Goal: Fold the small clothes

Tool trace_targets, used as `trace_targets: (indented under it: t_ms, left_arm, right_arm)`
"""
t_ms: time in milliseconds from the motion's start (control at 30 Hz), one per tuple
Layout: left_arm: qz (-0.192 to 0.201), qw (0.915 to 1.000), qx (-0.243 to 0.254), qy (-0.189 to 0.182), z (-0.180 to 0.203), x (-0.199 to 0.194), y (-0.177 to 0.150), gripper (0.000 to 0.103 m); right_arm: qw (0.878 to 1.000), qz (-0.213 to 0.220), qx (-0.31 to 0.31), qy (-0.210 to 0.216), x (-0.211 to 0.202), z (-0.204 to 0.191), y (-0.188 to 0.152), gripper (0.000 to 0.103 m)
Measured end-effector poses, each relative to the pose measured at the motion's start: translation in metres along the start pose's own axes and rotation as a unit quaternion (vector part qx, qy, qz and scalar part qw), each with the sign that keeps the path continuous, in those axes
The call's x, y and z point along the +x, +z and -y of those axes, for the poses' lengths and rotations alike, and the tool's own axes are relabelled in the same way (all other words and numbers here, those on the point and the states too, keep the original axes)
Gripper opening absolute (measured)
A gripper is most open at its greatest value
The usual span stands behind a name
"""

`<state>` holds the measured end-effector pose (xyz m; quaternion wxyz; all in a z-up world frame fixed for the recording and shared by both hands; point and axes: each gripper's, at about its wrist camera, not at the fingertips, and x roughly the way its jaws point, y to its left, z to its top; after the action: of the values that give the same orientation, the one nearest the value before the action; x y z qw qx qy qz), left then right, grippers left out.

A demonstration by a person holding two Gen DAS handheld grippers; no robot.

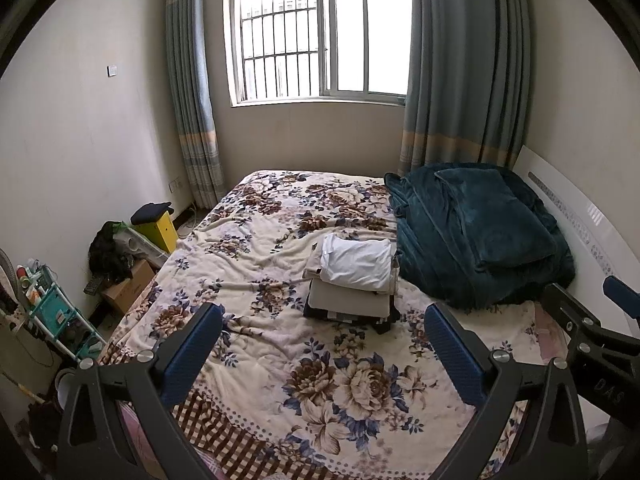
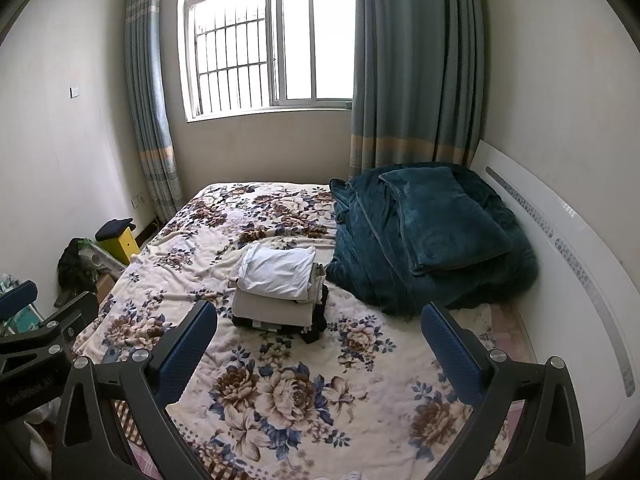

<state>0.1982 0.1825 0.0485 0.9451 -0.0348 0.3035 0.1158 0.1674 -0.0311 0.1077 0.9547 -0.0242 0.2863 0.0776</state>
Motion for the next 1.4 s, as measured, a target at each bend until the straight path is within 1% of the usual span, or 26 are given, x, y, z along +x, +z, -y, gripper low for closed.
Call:
trace_targets:
  t_ms: [567,733,1400]
  left_arm:
    - [0.002,1.0,-0.005,0.002,-0.0007,-0.0021,0.0014,0.103]
    - [0.01,0.9999,-0.008,0.006,0.0023,-0.0035,0.0008,0.103]
    - [0.008,0.9998,-0.012,0.012,0.0022,-0.0021,-0.0024,0.103]
  right_arm:
    - [1.0,0.002,0.002,0.001,0.0027,-0.0013,0.004,0.103]
    - [1.0,0.001,0.001,0.001,0.0047,-0.0005,0.0043,0.103]
    - [1.0,0.0,0.001,0.003,0.0076,0.0003,0.0022,0.103]
